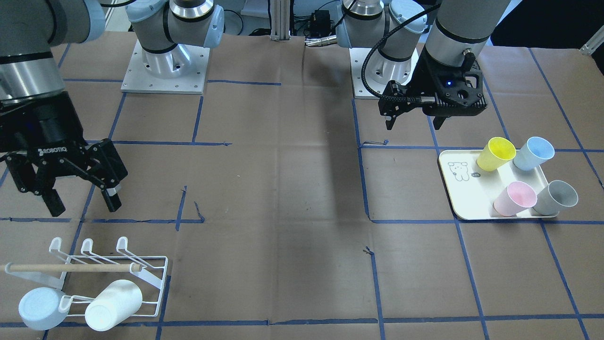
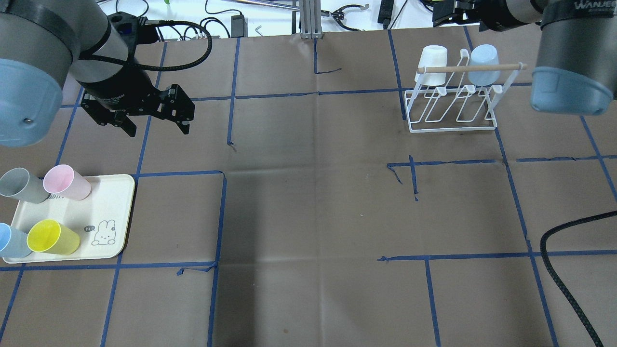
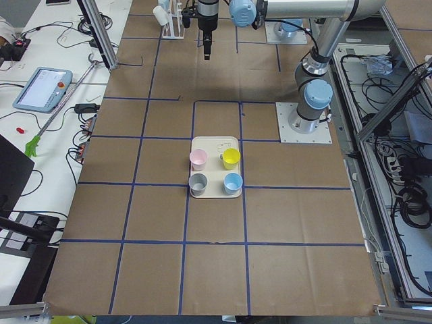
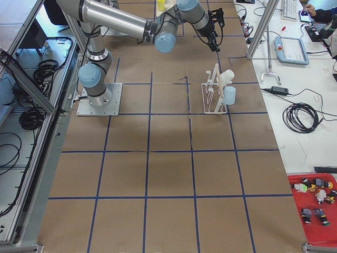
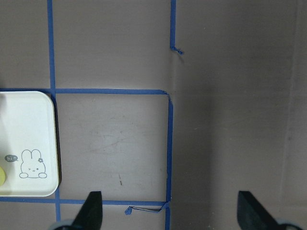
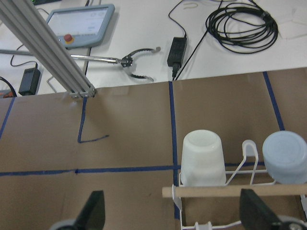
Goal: Transfer IKEA cup to right arm and place on rack
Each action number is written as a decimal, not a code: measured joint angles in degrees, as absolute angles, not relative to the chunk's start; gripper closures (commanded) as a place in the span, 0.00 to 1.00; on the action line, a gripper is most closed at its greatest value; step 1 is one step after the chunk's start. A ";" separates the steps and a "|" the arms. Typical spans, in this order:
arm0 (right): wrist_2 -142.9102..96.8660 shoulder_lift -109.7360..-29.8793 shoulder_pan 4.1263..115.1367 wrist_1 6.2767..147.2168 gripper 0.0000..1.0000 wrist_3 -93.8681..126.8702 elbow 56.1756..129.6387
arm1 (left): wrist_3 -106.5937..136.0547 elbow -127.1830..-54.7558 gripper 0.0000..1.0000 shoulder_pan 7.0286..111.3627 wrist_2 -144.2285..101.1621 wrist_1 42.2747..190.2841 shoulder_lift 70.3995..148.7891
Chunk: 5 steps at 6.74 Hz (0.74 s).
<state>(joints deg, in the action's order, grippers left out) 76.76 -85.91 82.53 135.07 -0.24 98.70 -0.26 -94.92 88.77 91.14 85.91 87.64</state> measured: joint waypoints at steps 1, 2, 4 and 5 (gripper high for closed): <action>78.13 -86.97 83.81 128.31 0.00 0.92 97.82 | -0.26 -94.92 0.01 88.77 91.14 85.91 87.68; 79.05 -87.77 84.65 121.83 0.00 1.40 96.99 | -0.27 -94.90 0.01 88.77 91.14 85.92 87.70; 80.88 -88.99 85.19 108.99 0.00 1.55 93.79 | -0.24 -94.87 0.01 88.77 91.12 85.88 87.77; 81.91 -89.08 85.28 103.47 0.00 1.50 91.52 | -0.03 -94.92 0.01 88.79 91.09 85.87 87.89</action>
